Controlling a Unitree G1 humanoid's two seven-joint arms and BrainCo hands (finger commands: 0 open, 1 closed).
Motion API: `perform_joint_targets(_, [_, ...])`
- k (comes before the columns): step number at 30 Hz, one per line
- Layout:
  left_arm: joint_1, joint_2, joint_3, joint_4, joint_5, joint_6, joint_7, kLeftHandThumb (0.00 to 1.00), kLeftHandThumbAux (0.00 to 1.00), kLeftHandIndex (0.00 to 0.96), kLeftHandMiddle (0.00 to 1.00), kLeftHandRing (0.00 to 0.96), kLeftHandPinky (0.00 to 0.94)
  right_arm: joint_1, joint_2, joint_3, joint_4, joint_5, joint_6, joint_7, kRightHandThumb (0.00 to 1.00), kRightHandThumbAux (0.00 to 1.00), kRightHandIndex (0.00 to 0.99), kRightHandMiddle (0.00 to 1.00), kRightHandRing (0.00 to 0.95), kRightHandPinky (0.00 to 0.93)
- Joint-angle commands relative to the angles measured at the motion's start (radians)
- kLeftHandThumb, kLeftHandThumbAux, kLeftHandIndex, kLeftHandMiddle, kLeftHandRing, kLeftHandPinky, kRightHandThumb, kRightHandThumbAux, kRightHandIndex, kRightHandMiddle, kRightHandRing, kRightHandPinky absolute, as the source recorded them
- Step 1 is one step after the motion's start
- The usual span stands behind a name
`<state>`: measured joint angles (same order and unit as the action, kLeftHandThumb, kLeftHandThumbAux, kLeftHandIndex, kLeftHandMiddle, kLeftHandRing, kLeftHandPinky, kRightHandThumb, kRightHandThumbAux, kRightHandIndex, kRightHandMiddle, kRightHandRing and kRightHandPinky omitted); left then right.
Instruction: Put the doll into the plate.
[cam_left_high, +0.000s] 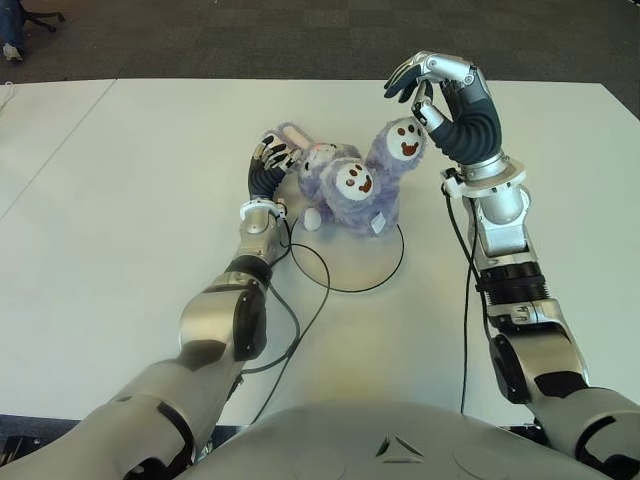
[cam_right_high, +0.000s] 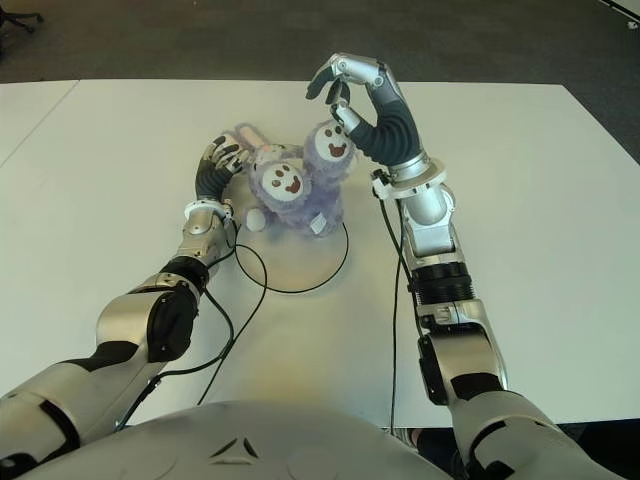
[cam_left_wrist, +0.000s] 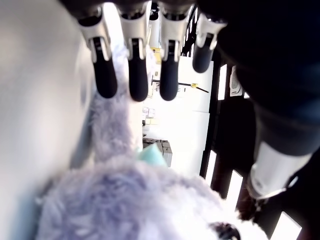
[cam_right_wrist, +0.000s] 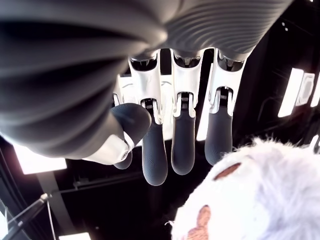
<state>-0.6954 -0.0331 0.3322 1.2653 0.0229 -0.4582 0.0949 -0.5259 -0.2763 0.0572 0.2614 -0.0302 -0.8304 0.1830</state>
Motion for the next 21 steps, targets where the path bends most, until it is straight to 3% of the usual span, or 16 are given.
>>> perform_joint_targets(1, [0.121,-0.04,0.005,0.096,-0.011,0.121,-0.002,0.0,0.729,0.144,0.287,0.305,0.302,-0.026,0.014,-0.015,0.062,-0.059,-0.046,-0.029,0.845,0.677,0.392,0.583,0.719,0.752])
perform_joint_targets(8, [0.112,-0.042,0.011,0.097,-0.016,0.133,0.001,0.0,0.707,0.129,0.284,0.299,0.272,-0.076,0.005,-0.023,0.175,-0.152,-0.111,-0.083,0.839,0.681,0.382,0.57,0.696,0.71])
perform_joint_targets(9, [0.111,-0.042,0.012,0.097,-0.017,0.137,0.003,0.0,0.7,0.124,0.281,0.296,0.273,-0.081,0.002,-0.022,0.19,-0.159,-0.116,-0.086,0.831,0.687,0.372,0.543,0.603,0.602])
perform_joint_targets(10, [0.11,-0.042,0.012,0.097,-0.017,0.141,0.006,0.0,0.699,0.123,0.28,0.295,0.273,-0.089,-0.004,-0.02,0.211,-0.167,-0.12,-0.085,0.83,0.688,0.37,0.538,0.588,0.583])
perform_joint_targets(11, [0.109,-0.042,0.012,0.097,-0.016,0.144,0.008,0.0,0.694,0.12,0.276,0.288,0.263,-0.094,-0.009,-0.018,0.226,-0.172,-0.124,-0.085,0.821,0.693,0.369,0.498,0.489,0.483])
perform_joint_targets(12, [0.109,-0.042,0.011,0.098,-0.015,0.146,0.011,0.0,0.693,0.12,0.275,0.286,0.26,-0.1,-0.014,-0.016,0.243,-0.176,-0.128,-0.083,0.819,0.694,0.369,0.488,0.464,0.457])
perform_joint_targets(14, [0.109,-0.041,0.009,0.099,-0.012,0.147,0.014,0.0,0.691,0.118,0.273,0.282,0.255,-0.11,-0.024,-0.011,0.272,-0.177,-0.135,-0.074,0.697,0.722,0.401,0.404,0.405,0.393])
perform_joint_targets(15, [0.11,-0.04,0.008,0.099,-0.01,0.148,0.016,0.0,0.686,0.118,0.273,0.28,0.263,-0.115,-0.029,-0.008,0.285,-0.177,-0.138,-0.067,0.381,0.688,0.222,0.309,0.293,0.273])
perform_joint_targets(16, [0.111,-0.04,0.007,0.1,-0.008,0.147,0.017,0.0,0.686,0.118,0.273,0.28,0.264,-0.119,-0.034,-0.003,0.294,-0.178,-0.138,-0.059,0.323,0.683,0.191,0.293,0.274,0.252])
perform_joint_targets(17, [0.113,-0.04,0.006,0.1,-0.006,0.146,0.017,0.0,0.682,0.12,0.272,0.281,0.269,-0.122,-0.038,0.0,0.301,-0.178,-0.138,-0.055,0.233,0.667,0.122,0.204,0.189,0.159])
perform_joint_targets(19, [0.112,-0.04,0.006,0.1,-0.006,0.145,0.017,0.0,0.681,0.12,0.272,0.281,0.271,-0.132,-0.048,0.008,0.319,-0.176,-0.137,-0.04,0.202,0.663,0.1,0.176,0.162,0.129])
perform_joint_targets(21, [0.111,-0.04,0.007,0.099,-0.008,0.144,0.017,0.0,0.669,0.116,0.266,0.276,0.266,-0.142,-0.057,0.015,0.339,-0.172,-0.135,-0.026,0.131,0.624,0.061,0.105,0.084,0.036])
